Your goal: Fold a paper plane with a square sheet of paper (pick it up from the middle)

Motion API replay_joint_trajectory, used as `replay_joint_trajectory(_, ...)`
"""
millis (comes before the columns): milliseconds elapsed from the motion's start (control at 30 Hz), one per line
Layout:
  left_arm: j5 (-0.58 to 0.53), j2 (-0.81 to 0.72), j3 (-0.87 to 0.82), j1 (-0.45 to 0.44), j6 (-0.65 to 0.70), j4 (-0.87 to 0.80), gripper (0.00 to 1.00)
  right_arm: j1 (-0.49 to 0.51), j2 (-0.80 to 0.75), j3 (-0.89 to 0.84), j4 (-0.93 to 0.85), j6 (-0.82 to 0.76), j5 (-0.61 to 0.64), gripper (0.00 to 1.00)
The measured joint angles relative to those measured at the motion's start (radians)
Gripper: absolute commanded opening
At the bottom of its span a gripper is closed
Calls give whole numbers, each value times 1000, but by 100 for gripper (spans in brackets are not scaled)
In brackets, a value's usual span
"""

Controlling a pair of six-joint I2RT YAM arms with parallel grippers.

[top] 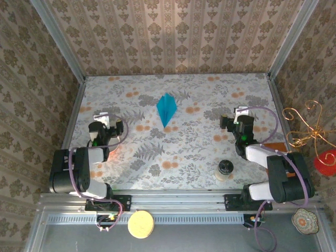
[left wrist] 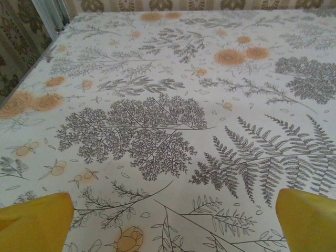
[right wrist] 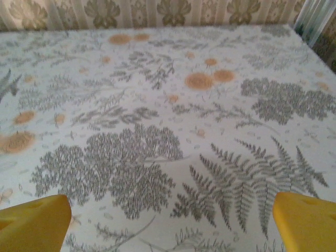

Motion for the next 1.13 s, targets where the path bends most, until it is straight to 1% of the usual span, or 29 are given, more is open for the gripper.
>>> replay_joint_trajectory(133, 16, 63, 7, 1, 7, 27, 100, -28, 80, 0, 69, -3, -19, 100)
replay_joint_trajectory(233, 16, 67, 8, -1, 11, 43, 100, -39, 124, 0, 78, -3, -34, 100)
replay_joint_trajectory(333, -8, 68, 18, -20, 26, 48, 100, -43, 140, -2, 117, -3, -51, 100)
replay_joint_trajectory(633, -44, 68, 31, -41, 46, 56, 100, -43, 150, -8, 183, -6, -70, 100)
replay_joint_trajectory(1133, -55, 69, 32, -41, 52, 56, 100, -43, 150, -8, 187, -6, -72, 100)
